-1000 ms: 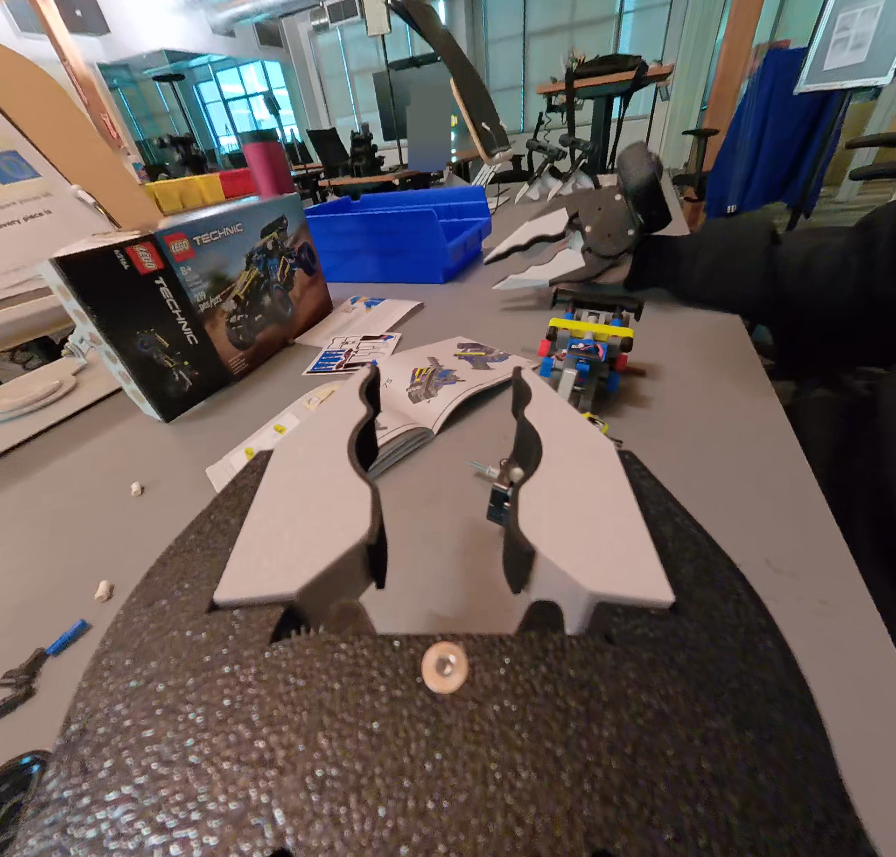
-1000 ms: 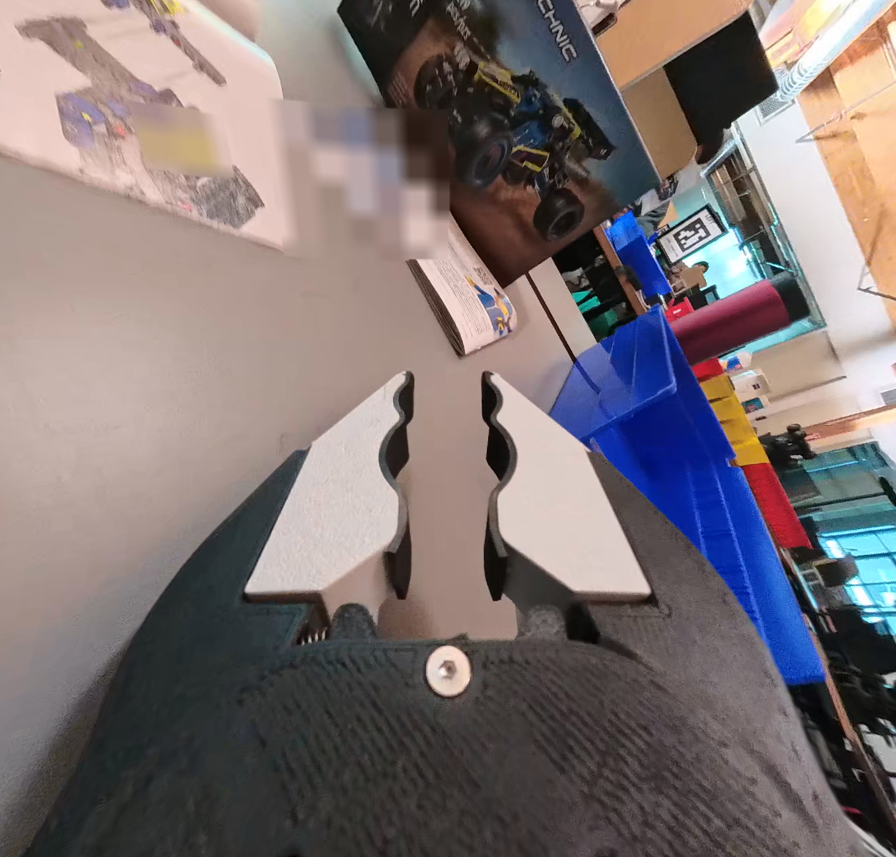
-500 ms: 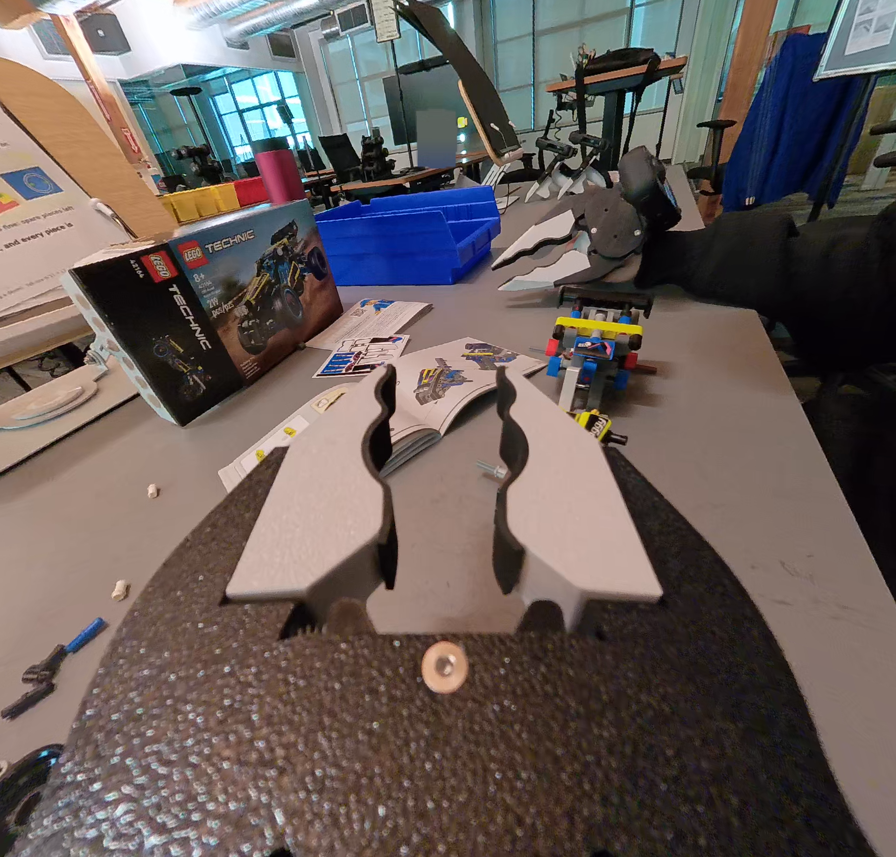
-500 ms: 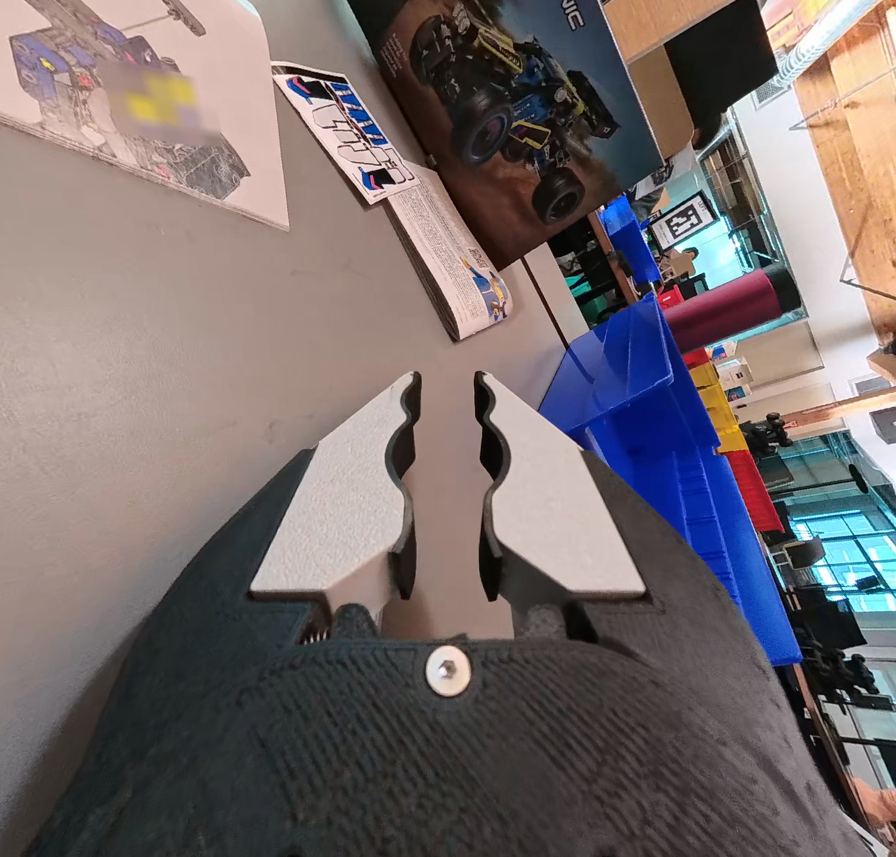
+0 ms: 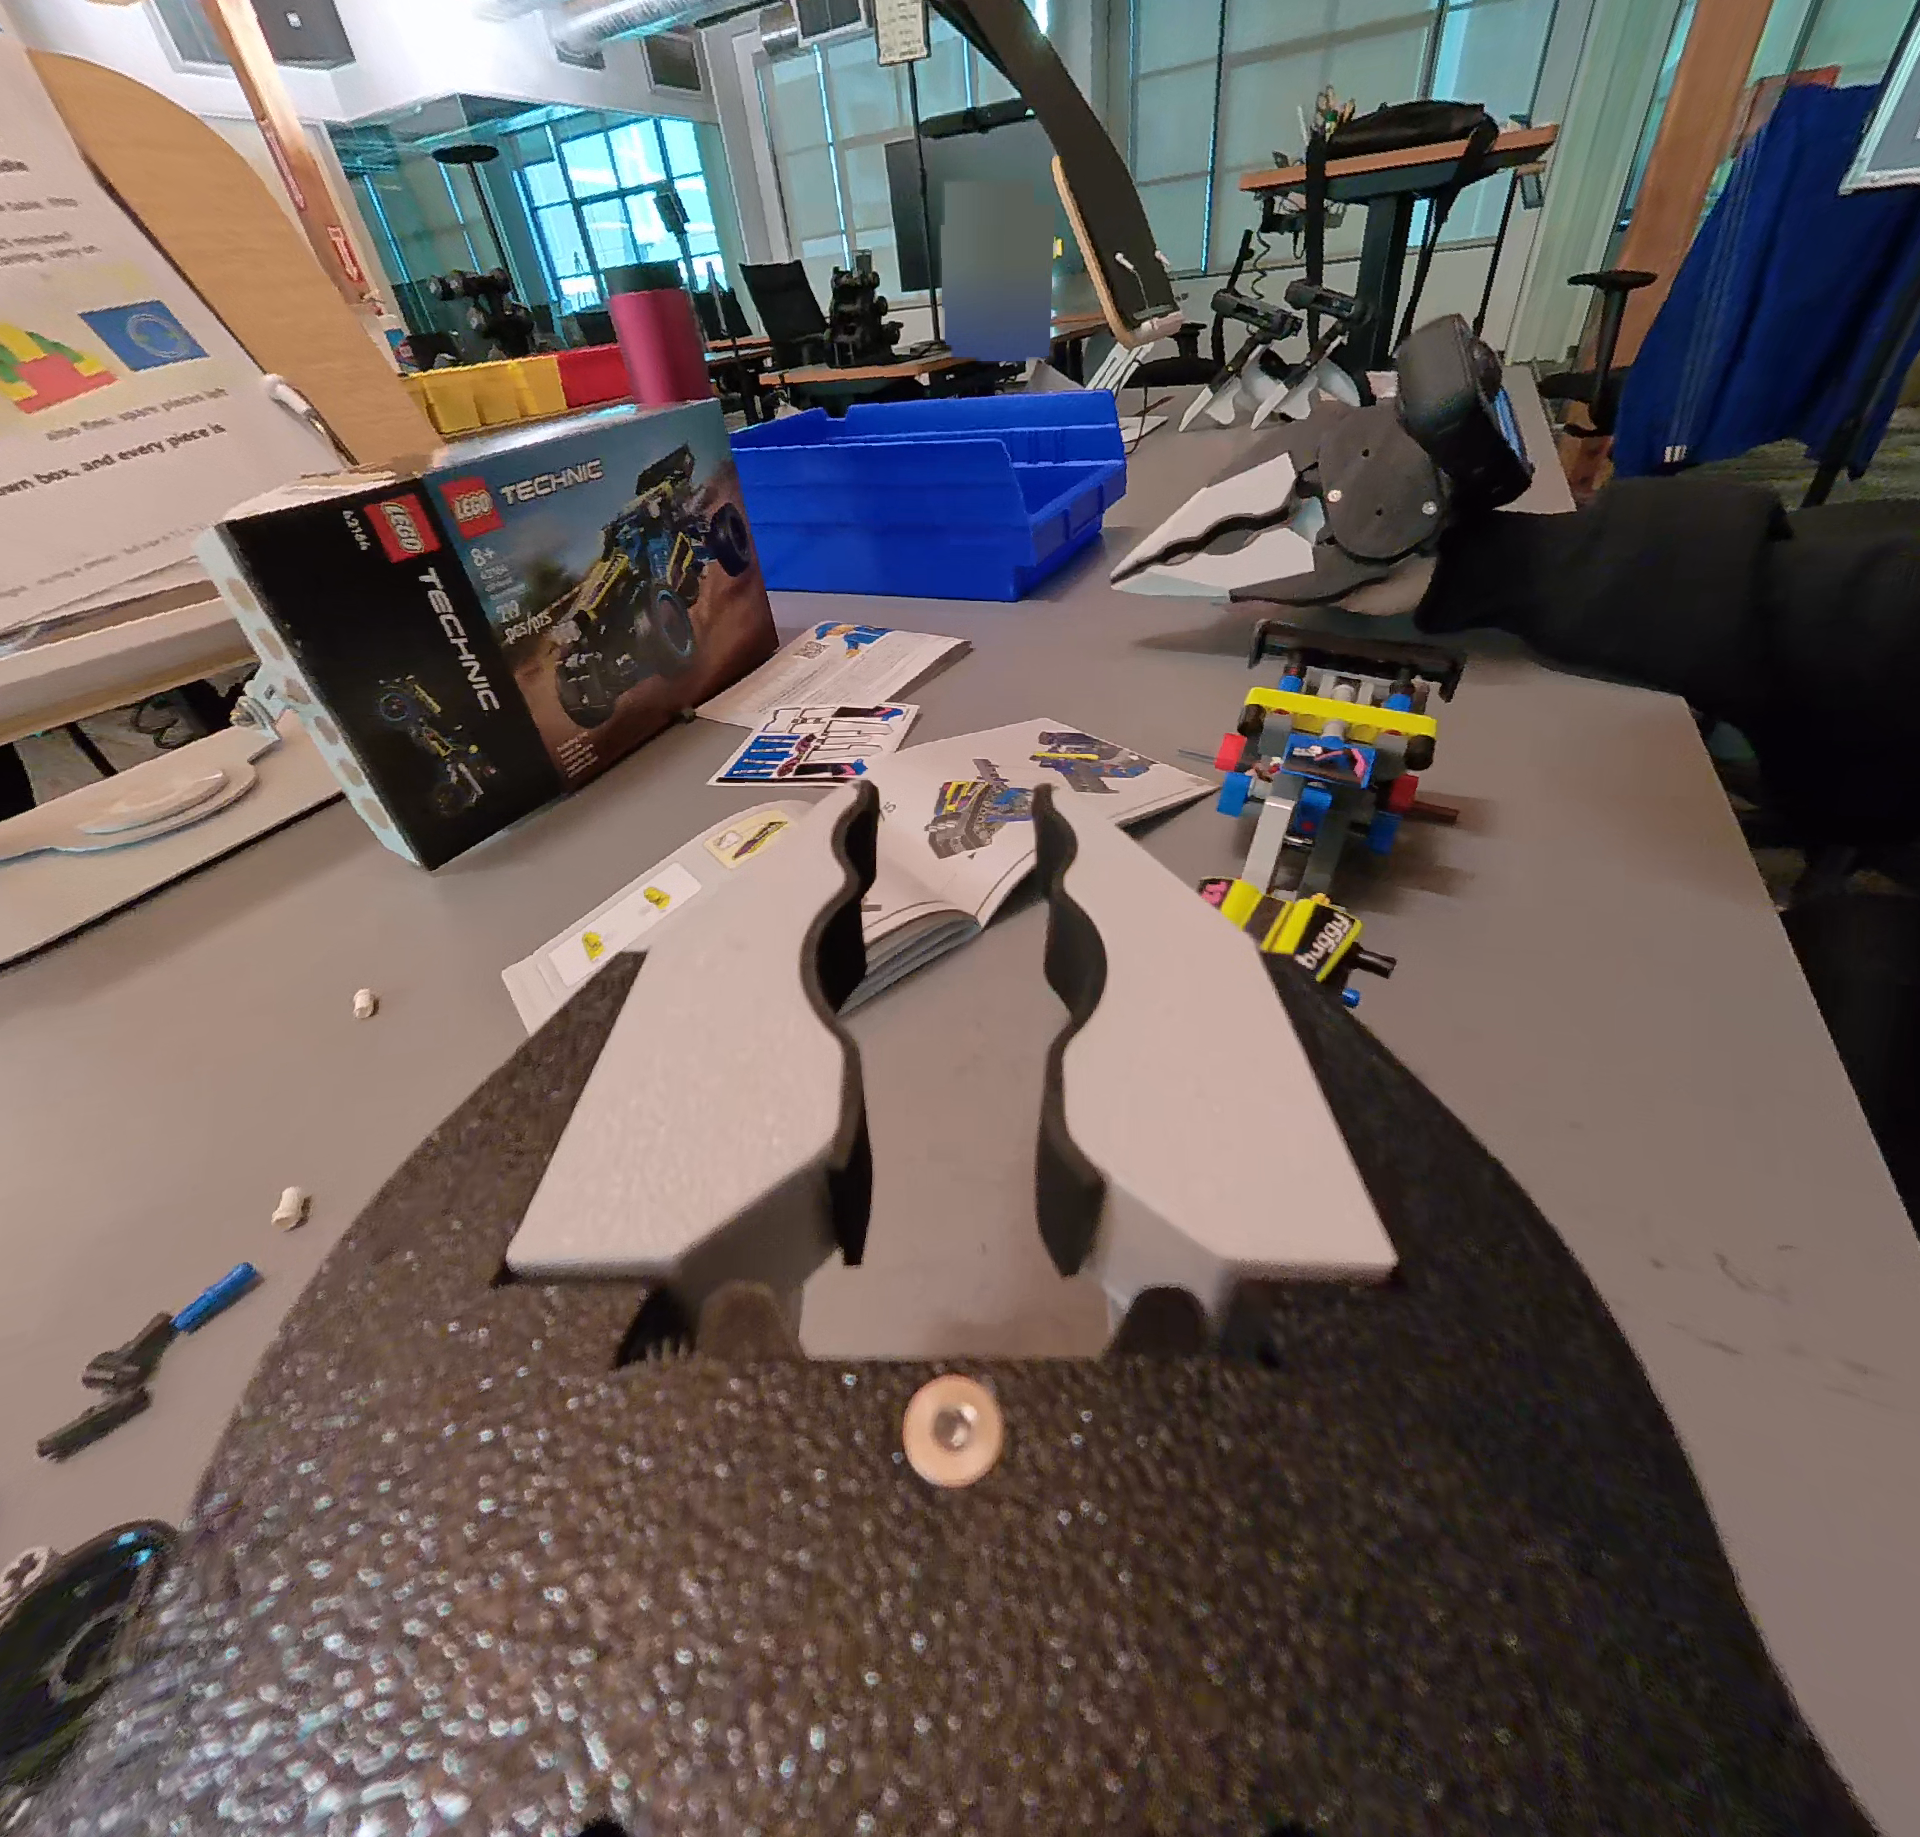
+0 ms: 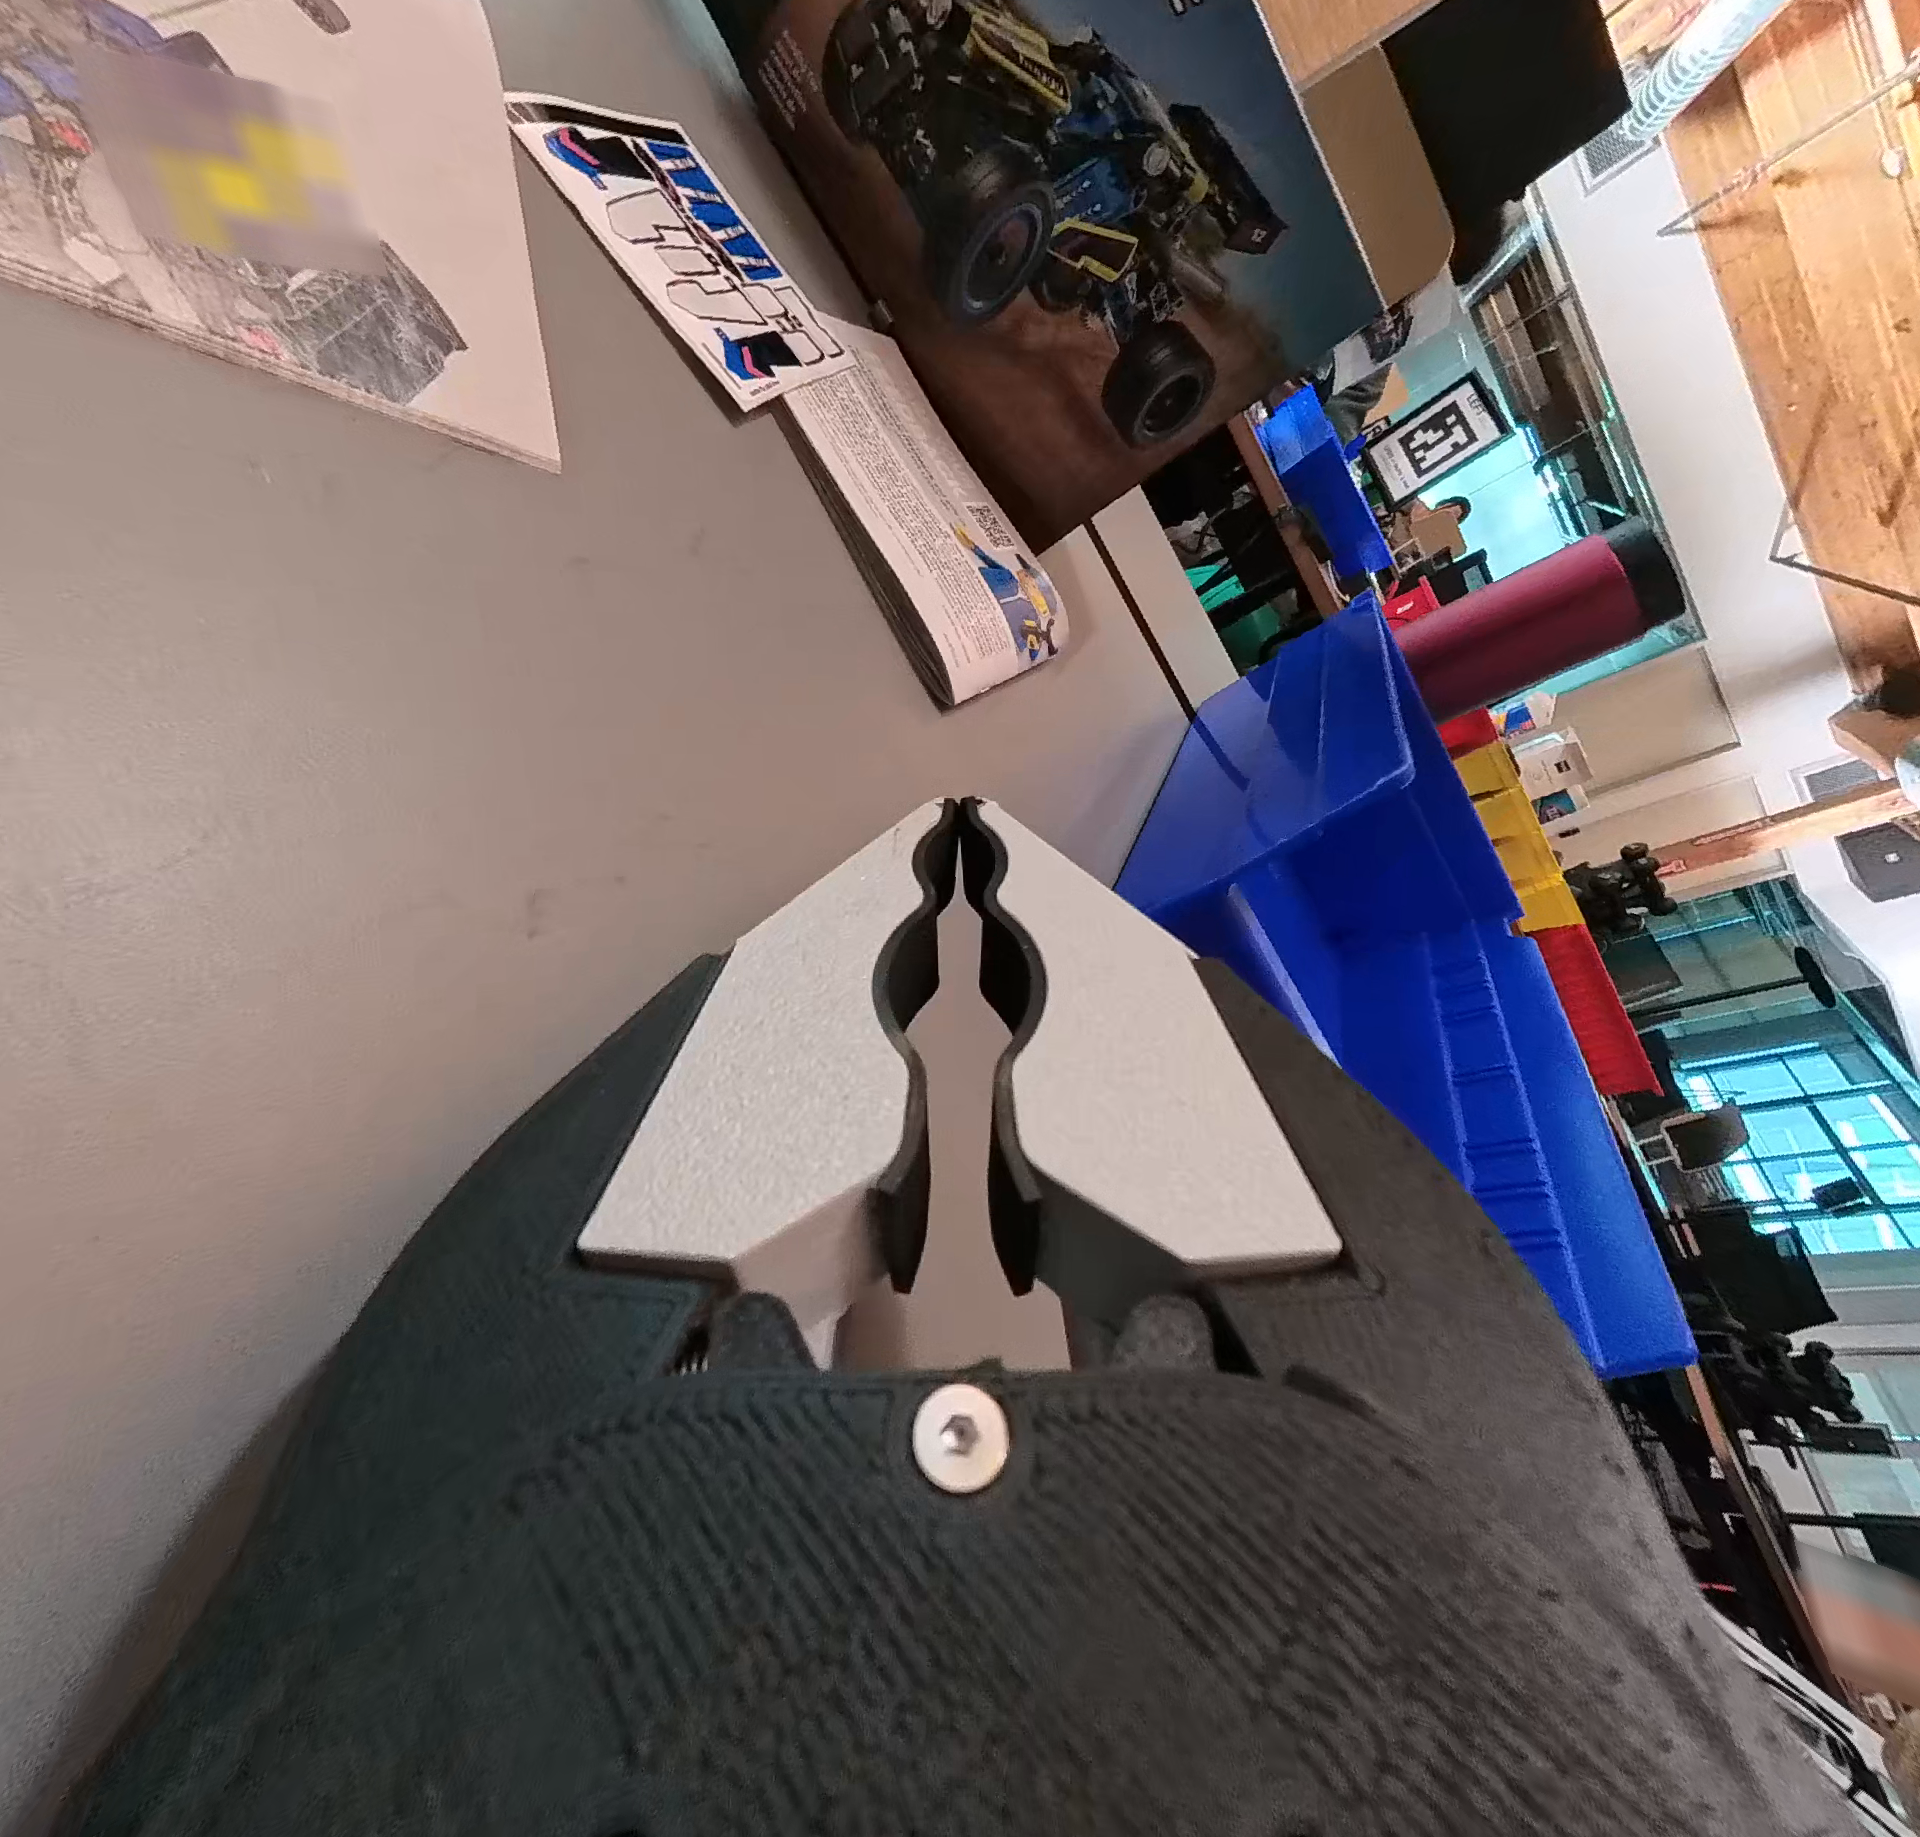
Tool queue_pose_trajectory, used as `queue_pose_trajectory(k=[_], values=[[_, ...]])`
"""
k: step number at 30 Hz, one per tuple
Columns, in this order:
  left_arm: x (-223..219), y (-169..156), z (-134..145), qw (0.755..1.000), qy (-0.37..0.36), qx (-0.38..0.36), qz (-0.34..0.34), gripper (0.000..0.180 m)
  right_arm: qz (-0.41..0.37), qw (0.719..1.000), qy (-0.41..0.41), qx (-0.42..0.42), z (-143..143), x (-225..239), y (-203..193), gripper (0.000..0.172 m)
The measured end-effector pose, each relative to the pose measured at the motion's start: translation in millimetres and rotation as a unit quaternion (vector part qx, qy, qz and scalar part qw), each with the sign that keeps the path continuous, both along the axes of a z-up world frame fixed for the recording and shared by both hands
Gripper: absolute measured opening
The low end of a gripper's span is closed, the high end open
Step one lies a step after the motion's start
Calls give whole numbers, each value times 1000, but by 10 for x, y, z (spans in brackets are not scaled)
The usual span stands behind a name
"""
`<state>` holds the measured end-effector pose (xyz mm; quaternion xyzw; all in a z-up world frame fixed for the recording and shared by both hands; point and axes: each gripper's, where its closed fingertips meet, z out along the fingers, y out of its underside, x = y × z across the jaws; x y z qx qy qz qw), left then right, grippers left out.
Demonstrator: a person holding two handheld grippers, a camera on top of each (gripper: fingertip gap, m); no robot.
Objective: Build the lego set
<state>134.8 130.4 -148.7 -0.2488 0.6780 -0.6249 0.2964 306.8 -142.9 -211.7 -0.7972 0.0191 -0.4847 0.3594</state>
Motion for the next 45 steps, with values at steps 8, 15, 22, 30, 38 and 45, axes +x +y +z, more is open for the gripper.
queue_pose_trajectory(k=[8,15,22,30,38,45], values=[[32,82,44,1000,1,-27,16,24,-1,1000,-3,-7,-13,0,1,0],[39,90,42,999,-1,-26,21,24,0,1000,-6,-11,-19,-5,9,0],[42,92,41,999,-2,-25,24,24,-1,1000,-4,-13,-33,-2,5,0],[50,117,52,999,-4,-31,29,25,0,1000,-4,-17,-45,-6,10,0],[53,114,47,999,-5,-27,32,25,1,1000,-1,-20,-58,-4,7,0],[57,100,35,999,-3,-21,31,25,13,1000,11,-20,-80,-31,32,0]])
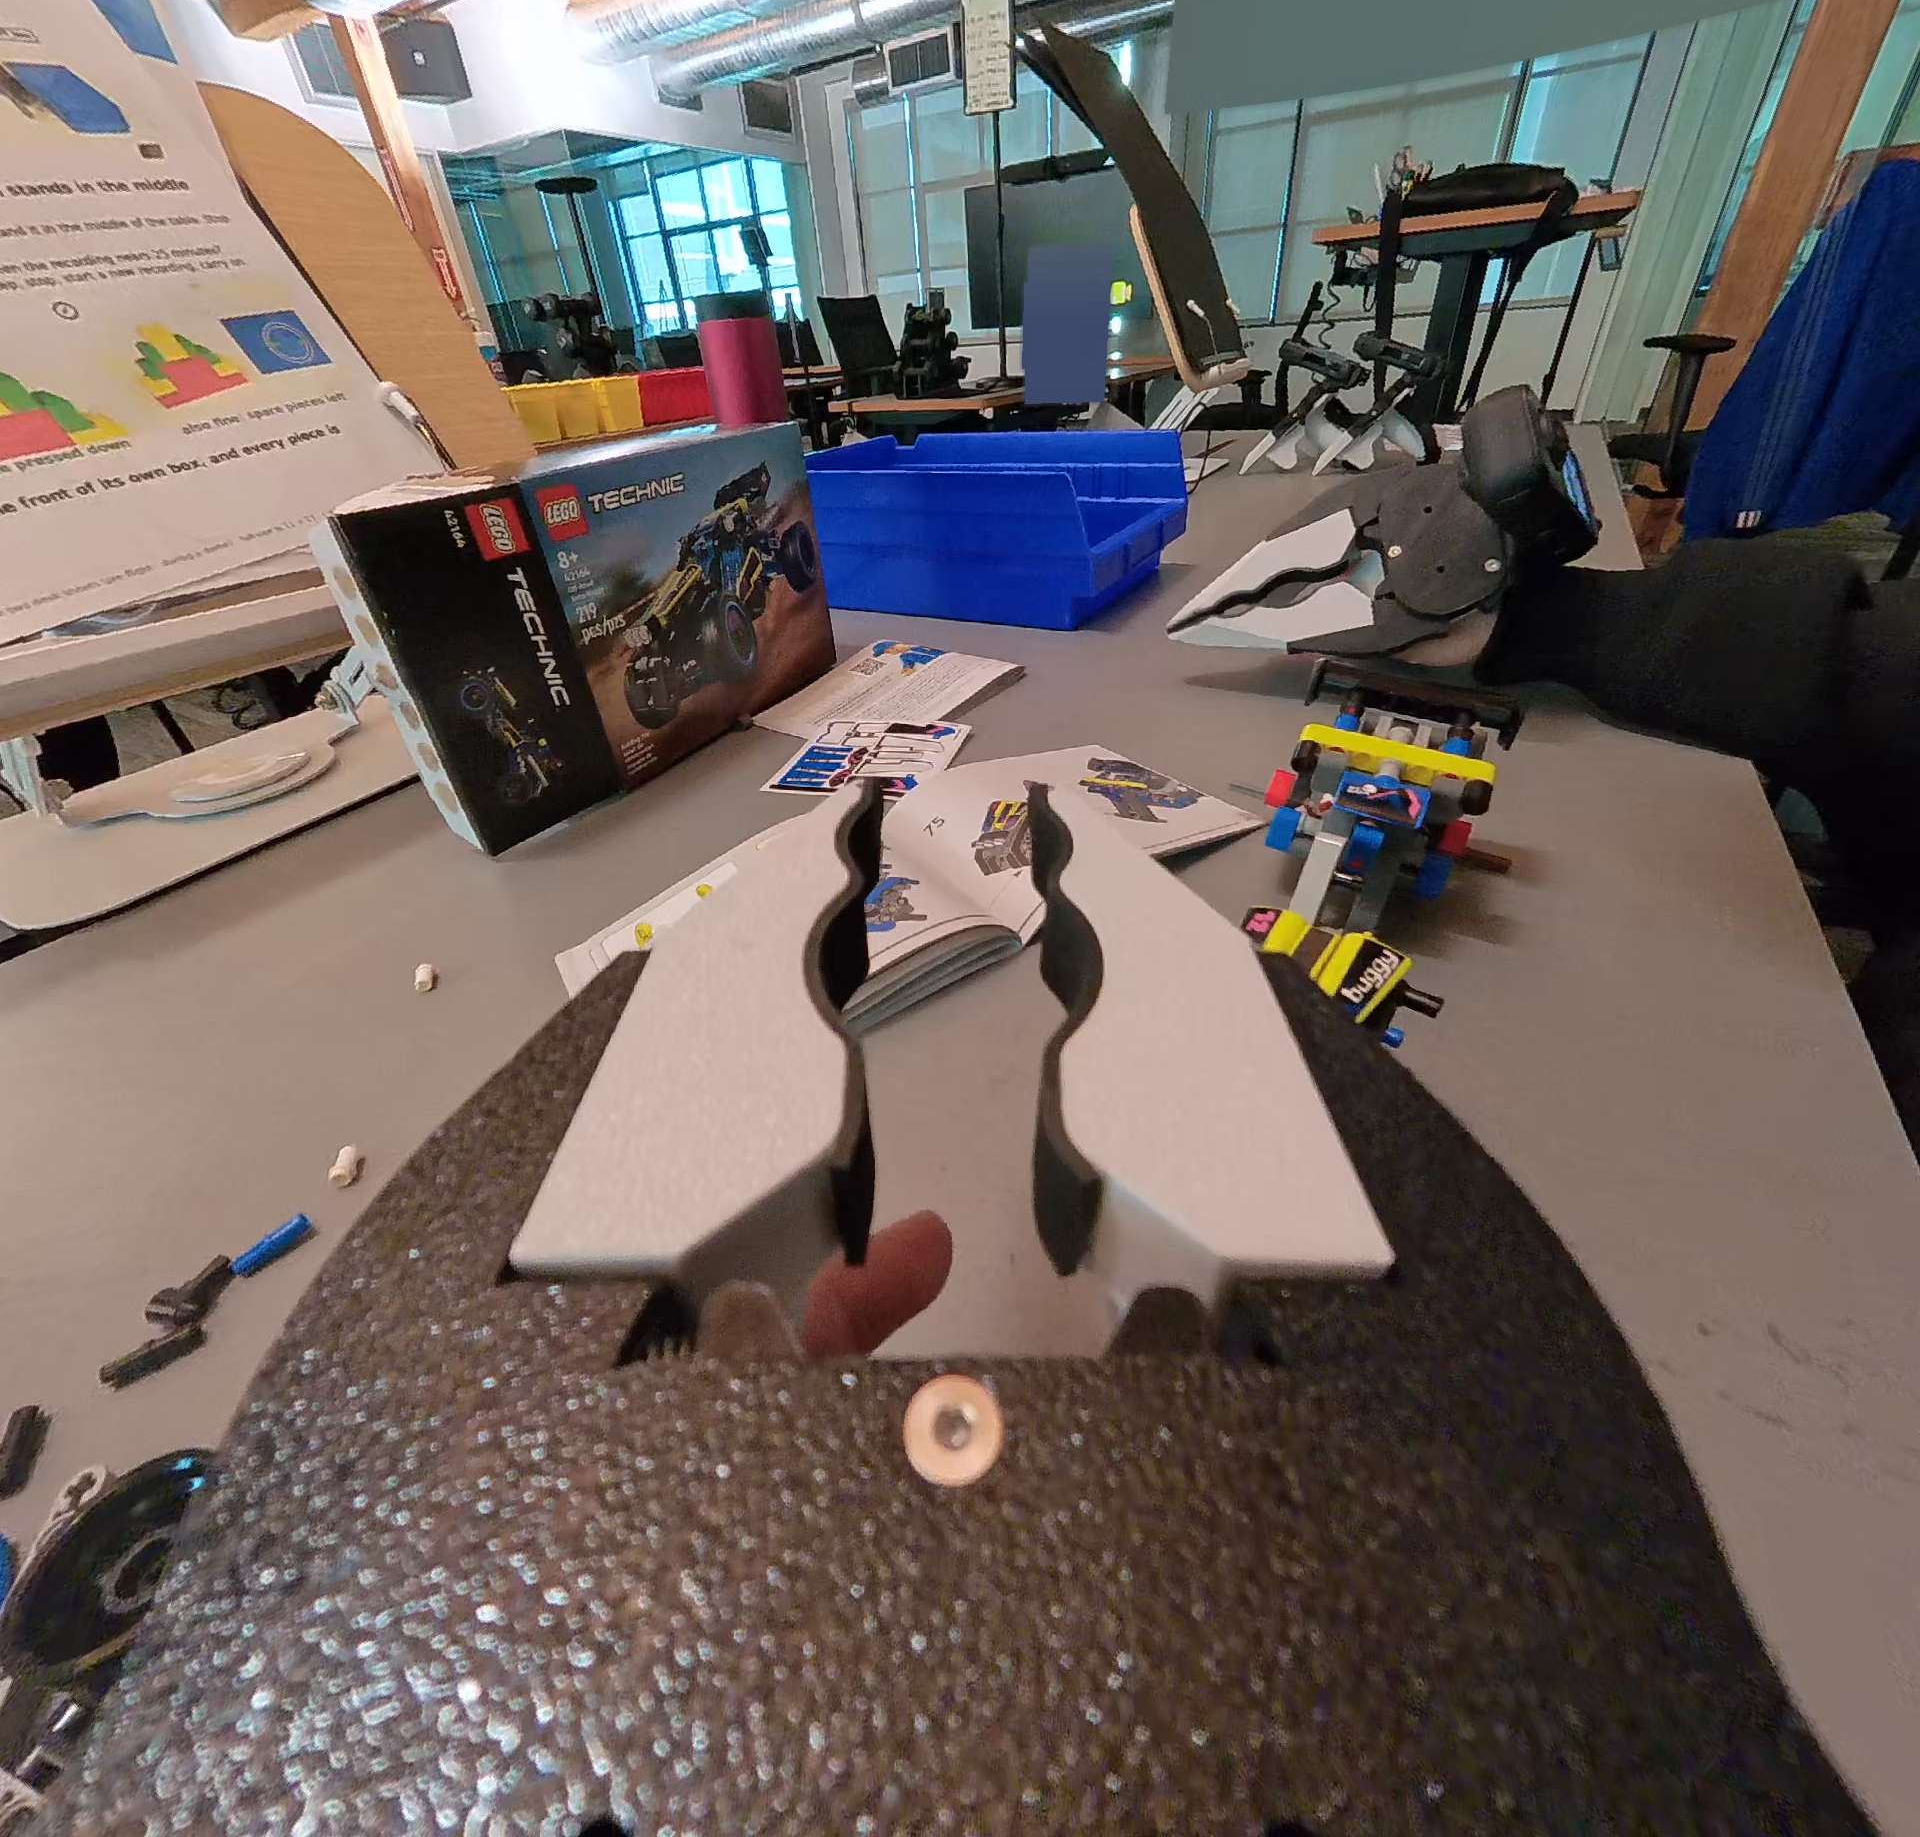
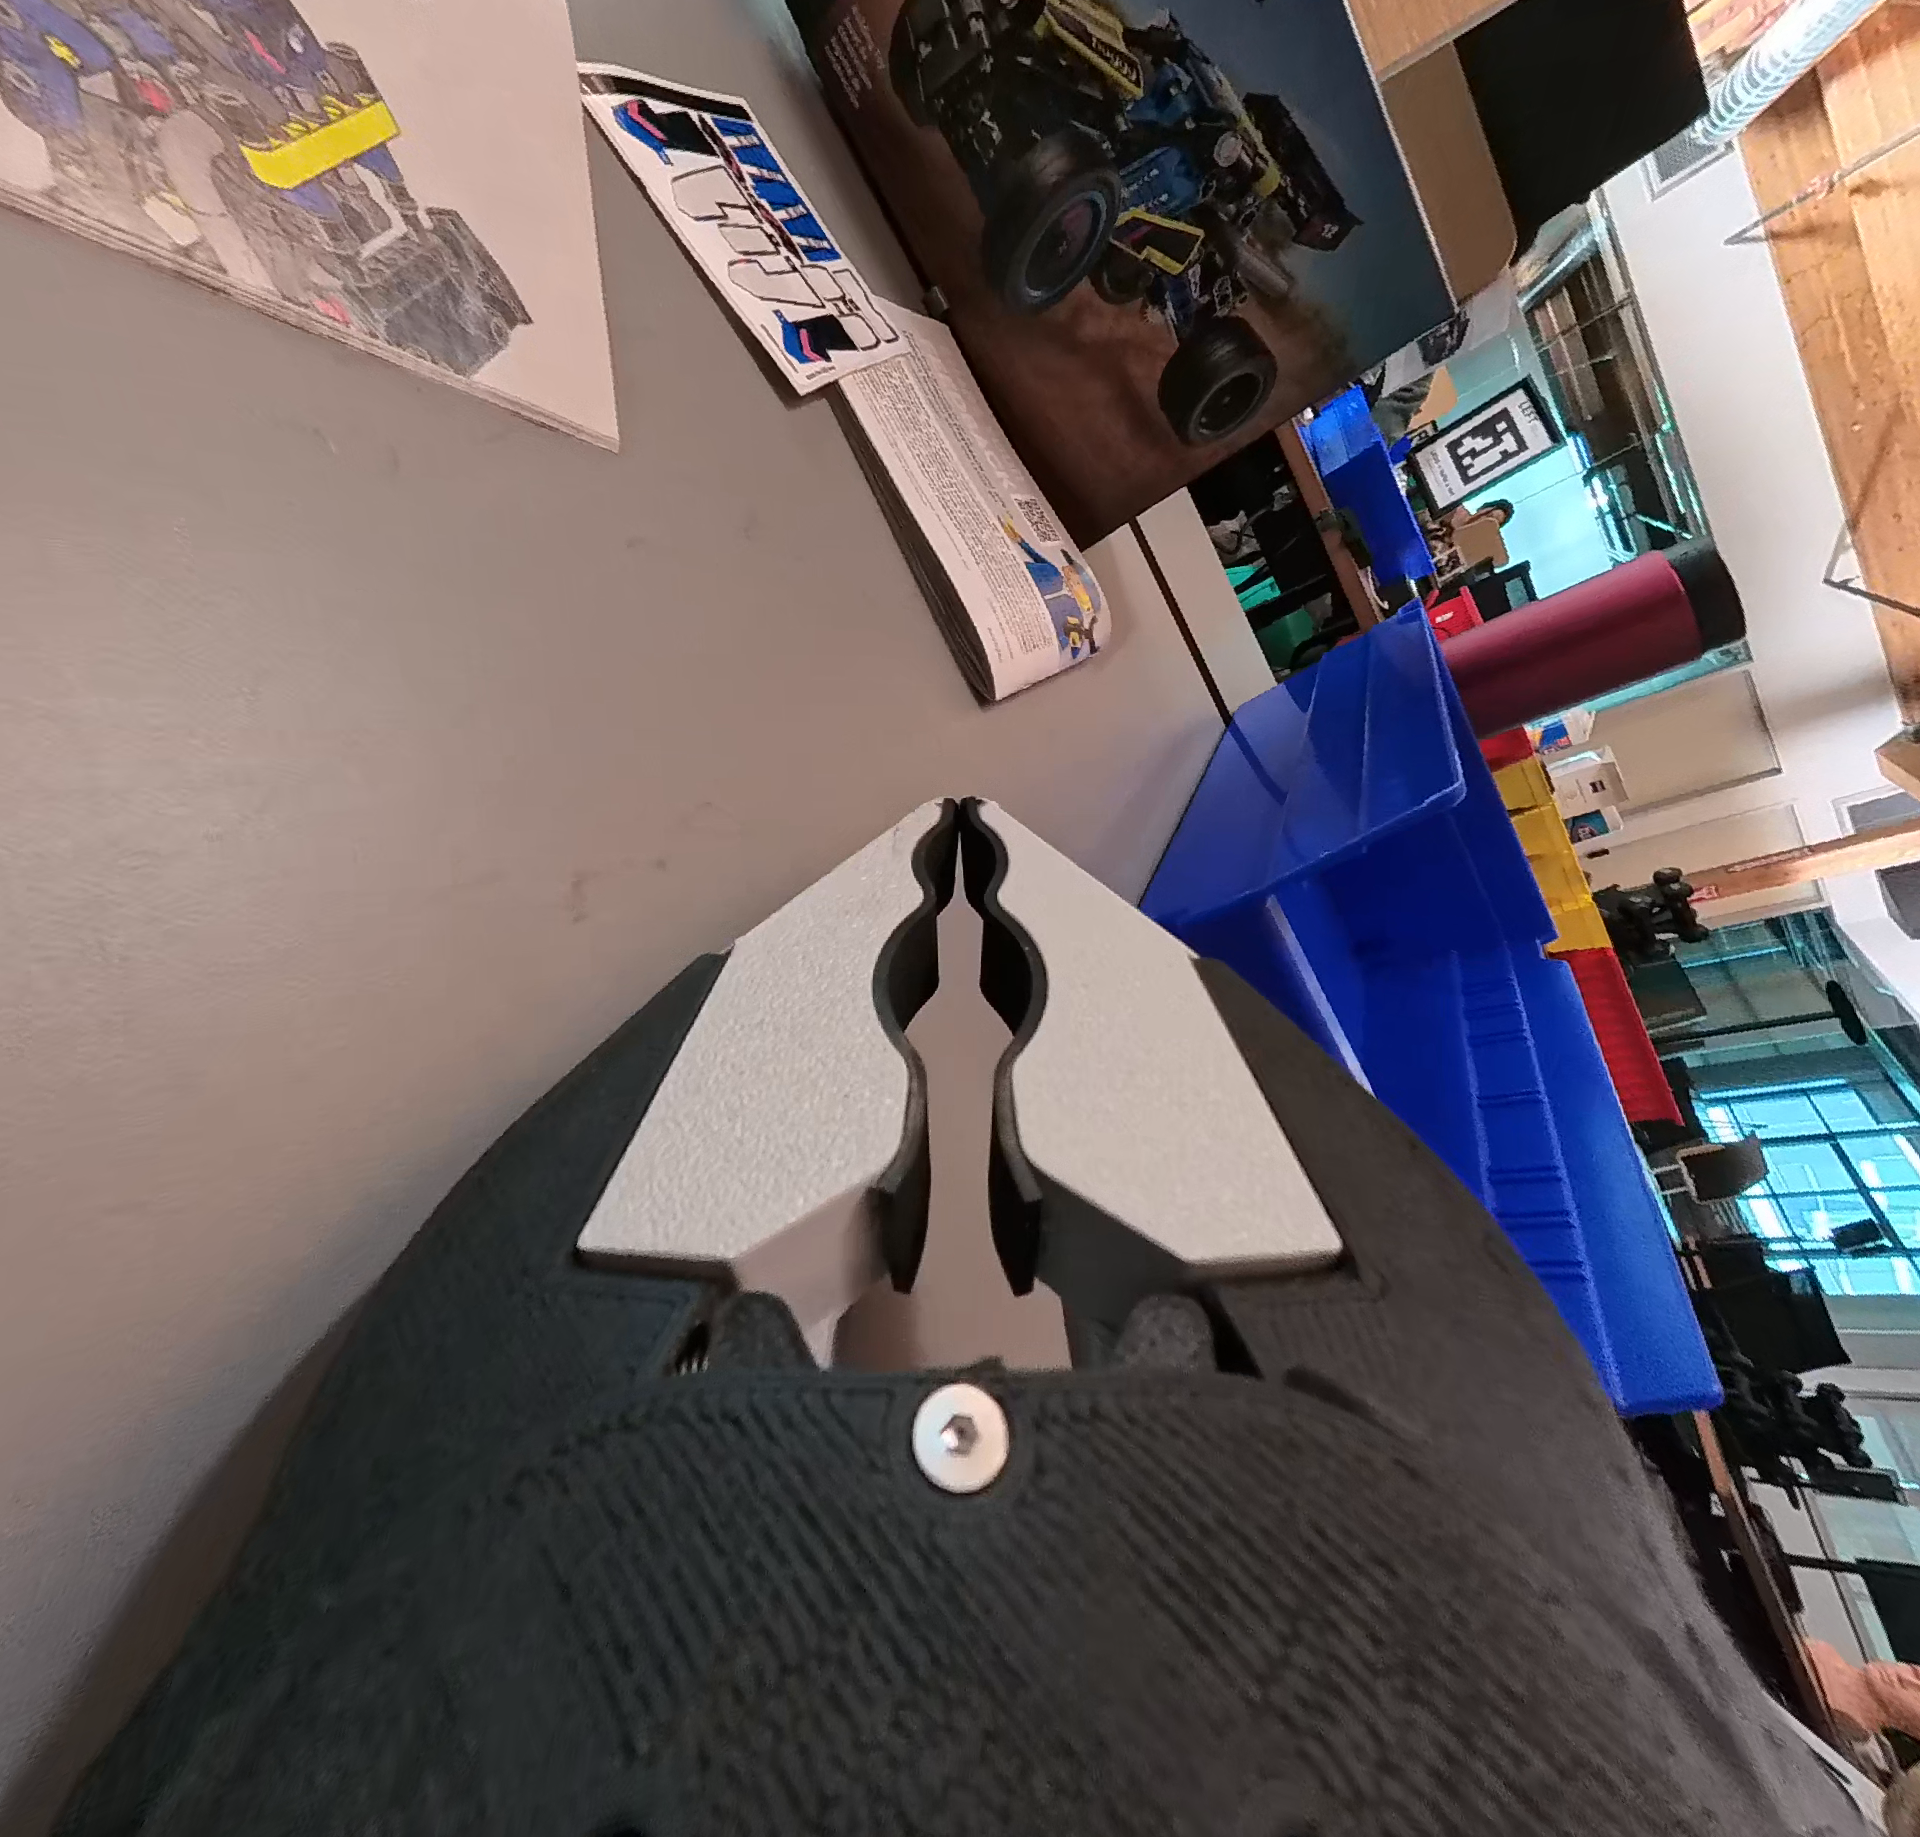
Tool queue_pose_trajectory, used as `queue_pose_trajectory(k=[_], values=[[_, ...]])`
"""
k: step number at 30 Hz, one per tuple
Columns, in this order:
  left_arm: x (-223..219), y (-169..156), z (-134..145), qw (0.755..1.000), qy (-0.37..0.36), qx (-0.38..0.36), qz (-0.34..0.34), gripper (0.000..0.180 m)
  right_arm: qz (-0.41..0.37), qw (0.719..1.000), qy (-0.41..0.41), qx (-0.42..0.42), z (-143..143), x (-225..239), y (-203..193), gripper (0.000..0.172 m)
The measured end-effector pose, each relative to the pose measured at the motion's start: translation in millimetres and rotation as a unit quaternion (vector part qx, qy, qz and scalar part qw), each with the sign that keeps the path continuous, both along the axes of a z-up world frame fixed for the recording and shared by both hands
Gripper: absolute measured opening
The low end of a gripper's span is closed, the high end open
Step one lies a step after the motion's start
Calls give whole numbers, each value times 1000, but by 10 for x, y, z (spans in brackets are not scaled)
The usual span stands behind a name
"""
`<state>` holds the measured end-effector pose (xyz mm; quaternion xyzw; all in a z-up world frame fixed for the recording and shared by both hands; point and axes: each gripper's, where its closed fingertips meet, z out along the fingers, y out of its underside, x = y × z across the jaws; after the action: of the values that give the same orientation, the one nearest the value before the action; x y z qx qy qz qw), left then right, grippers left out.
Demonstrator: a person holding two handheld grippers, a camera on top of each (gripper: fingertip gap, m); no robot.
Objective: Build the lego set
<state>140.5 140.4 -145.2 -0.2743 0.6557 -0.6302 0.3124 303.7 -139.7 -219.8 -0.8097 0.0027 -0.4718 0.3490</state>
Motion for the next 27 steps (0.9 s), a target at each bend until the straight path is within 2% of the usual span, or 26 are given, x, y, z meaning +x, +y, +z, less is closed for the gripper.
queue_pose_trajectory(k=[3,7,13,16,19,20,22,24,27], values=[[1,-9,-7,1000,2,3,-2,25,9,1000,6,20,45,-22,14,1],[-11,-25,-7,1000,-2,8,-4,26,28,999,15,44,101,-77,52,10],[-83,-73,18,999,-28,20,-16,29,98,986,98,95,153,-310,288,30],[-160,-115,23,999,-24,15,-29,33,169,964,155,137,255,-590,476,34],[-317,-244,-99,995,45,14,-86,36,248,925,247,145,338,-992,608,51],[-346,-275,-159,992,73,19,-96,39,276,908,273,157,412,-1136,649,60],[-306,-269,-289,990,108,56,-75,57,321,875,314,183,564,-1382,747,63],[-319,-289,-407,984,117,118,-70,50,339,862,334,175,583,-1538,861,66],[-453,-383,-643,963,170,180,-110,54,335,866,353,117,434,-1676,1012,77]])
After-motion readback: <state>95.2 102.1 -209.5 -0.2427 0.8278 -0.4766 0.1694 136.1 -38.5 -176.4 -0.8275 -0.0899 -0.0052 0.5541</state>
